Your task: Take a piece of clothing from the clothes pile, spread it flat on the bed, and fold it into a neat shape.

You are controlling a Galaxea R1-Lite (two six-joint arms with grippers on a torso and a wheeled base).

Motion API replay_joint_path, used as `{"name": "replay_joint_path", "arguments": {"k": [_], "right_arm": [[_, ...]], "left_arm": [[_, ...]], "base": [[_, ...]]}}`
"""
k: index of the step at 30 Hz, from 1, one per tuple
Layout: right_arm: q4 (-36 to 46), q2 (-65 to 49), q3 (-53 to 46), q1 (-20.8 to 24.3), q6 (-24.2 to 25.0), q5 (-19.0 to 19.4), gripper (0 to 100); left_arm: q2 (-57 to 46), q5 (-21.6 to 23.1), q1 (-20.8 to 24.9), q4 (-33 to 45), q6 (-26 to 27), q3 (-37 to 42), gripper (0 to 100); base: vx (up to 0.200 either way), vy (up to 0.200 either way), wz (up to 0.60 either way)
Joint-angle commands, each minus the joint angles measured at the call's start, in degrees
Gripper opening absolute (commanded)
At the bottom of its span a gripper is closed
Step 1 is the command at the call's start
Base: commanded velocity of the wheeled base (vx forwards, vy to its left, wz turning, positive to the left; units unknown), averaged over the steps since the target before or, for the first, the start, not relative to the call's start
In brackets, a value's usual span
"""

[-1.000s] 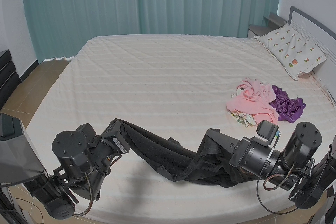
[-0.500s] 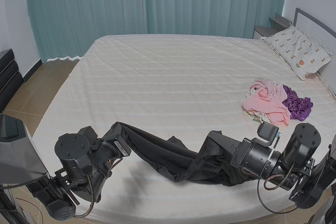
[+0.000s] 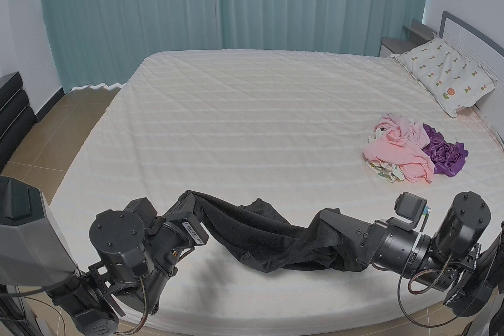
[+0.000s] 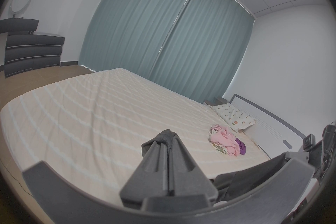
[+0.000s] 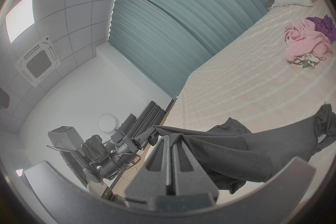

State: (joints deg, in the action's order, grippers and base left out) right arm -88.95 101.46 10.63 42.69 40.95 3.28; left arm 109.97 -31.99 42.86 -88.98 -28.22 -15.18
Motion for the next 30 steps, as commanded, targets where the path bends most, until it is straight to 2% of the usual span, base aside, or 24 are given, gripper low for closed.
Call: {"name": "replay_joint_path", "arguments": {"k": [1,4,10,14,17,21,24,27,29,30], "right_arm": [[-0.7,-3.1,-1.3,0.3,-1.0,1.0,0],[-0.7,-5.6,-2.4,0.5,-2.3,2.4,0],[-0.6,-14.3,-3.5,4.7,-2.4,3.8,0],[-0.6,-21.0,-2.7,5.2,-1.6,5.8,0],[-0.6,-23.4,-1.8,4.6,-1.4,7.7,0],[1.2,-24.1,8.4,-0.9,-0.9,8.1,0],[13.0,-23.9,20.6,-6.7,-0.1,7.7,0],[25.1,-23.1,31.9,-12.6,2.8,7.4,0],[28.2,-21.6,36.6,-15.5,4.1,7.4,0],[30.3,-19.2,41.1,-18.5,4.4,7.4,0]], "left_arm": [[-0.6,-0.3,1.4,-1.0,0.0,0.1,0],[-1.8,-0.4,2.1,-1.0,0.1,0.1,0],[-7.0,-0.4,5.7,-1.0,0.5,1.1,0],[-10.3,-0.4,5.8,-1.0,2.2,0.8,0],[-12.3,-0.4,5.7,-1.0,4.1,0.5,0],[-14.3,-0.4,4.8,-1.0,8.4,-2.4,0],[-14.3,-0.4,1.0,1.5,10.4,-8.7,0],[-14.6,-0.4,-2.8,7.8,10.5,-14.7,0],[-14.6,-0.4,-4.5,9.8,10.4,-17.2,0],[-14.5,-0.4,-5.9,11.4,10.4,-19.5,0]], "base": [[-0.200,0.000,0.00],[-0.200,0.000,0.00],[-0.200,0.000,0.00],[-0.200,0.000,0.00],[0.000,0.000,0.00],[0.000,0.000,0.00],[0.000,0.000,0.00],[0.000,0.000,0.00],[0.000,0.000,0.00],[0.000,0.000,0.00]]}}
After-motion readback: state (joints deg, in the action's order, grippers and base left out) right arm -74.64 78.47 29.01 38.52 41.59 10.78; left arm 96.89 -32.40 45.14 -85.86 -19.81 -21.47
